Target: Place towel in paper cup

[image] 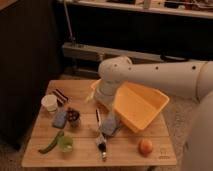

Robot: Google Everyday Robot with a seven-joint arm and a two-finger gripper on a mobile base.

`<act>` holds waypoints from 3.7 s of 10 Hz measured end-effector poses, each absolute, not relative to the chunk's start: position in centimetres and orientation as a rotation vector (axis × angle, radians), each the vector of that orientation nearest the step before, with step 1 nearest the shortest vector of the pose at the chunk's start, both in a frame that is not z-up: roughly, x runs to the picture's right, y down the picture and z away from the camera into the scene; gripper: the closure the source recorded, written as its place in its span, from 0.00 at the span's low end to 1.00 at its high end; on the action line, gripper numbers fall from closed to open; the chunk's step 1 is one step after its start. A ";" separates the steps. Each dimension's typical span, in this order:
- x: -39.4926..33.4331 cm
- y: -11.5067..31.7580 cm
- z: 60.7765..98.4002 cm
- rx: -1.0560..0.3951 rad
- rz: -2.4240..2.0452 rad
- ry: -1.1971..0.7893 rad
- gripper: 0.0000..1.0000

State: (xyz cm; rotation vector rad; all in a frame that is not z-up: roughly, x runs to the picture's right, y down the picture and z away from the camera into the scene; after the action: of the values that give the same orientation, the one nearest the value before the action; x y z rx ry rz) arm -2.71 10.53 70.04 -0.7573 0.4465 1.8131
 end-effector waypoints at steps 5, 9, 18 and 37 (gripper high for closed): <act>-0.3 19.4 70.2 -0.766 1.933 0.612 0.20; 0.4 20.2 73.4 -0.738 1.981 0.591 0.20; 0.3 17.5 78.3 -0.674 1.922 0.458 0.20; -1.6 7.3 72.5 -0.704 2.072 0.265 1.00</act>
State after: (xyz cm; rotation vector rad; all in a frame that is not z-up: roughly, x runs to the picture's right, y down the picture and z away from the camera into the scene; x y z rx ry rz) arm -1.55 7.28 72.46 -0.7040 0.2654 2.0725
